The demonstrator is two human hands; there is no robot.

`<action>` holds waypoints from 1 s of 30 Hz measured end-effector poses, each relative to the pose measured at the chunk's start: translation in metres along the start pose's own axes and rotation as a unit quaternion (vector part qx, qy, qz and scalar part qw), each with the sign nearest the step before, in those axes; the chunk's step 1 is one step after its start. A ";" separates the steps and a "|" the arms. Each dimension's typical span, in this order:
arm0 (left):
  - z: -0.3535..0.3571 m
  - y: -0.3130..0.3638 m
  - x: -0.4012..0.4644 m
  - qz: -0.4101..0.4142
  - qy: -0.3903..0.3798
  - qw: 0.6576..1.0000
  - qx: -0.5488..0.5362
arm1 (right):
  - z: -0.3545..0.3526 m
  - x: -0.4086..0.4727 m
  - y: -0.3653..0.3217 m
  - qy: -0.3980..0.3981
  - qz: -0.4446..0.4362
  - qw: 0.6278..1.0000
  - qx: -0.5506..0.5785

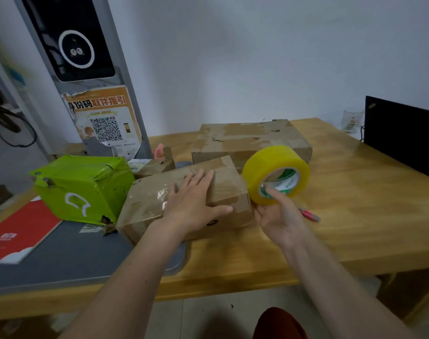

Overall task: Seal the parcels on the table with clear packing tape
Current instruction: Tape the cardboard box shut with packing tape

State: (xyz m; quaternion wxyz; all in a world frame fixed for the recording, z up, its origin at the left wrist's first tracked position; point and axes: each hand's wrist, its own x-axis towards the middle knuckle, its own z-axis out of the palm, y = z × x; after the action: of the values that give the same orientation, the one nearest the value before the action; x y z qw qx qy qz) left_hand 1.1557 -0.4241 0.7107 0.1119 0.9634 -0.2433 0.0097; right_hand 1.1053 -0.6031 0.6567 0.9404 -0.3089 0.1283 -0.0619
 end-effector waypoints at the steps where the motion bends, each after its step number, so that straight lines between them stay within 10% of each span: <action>1: -0.003 0.001 0.000 0.006 0.007 1.000 -0.026 | 0.010 0.001 -0.005 -0.011 -0.018 1.000 -0.015; 6: -0.005 0.027 0.017 0.026 0.091 0.975 -0.203 | 0.071 0.002 -0.041 -0.003 -0.159 0.973 -0.165; 9: 0.000 0.029 0.019 0.012 0.011 0.971 -0.238 | 0.075 0.004 -0.043 0.051 -0.137 0.975 -0.166; 30: 0.020 0.023 0.004 0.000 -0.023 0.998 0.066 | -0.009 0.026 -0.027 0.205 0.028 0.978 -0.006</action>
State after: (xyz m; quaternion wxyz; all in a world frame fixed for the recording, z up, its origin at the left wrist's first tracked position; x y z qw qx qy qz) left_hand 1.1479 -0.4507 0.6961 0.0423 0.9686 -0.2450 0.0033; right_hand 1.1266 -0.6349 0.6606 0.8936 -0.2916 0.3272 -0.0969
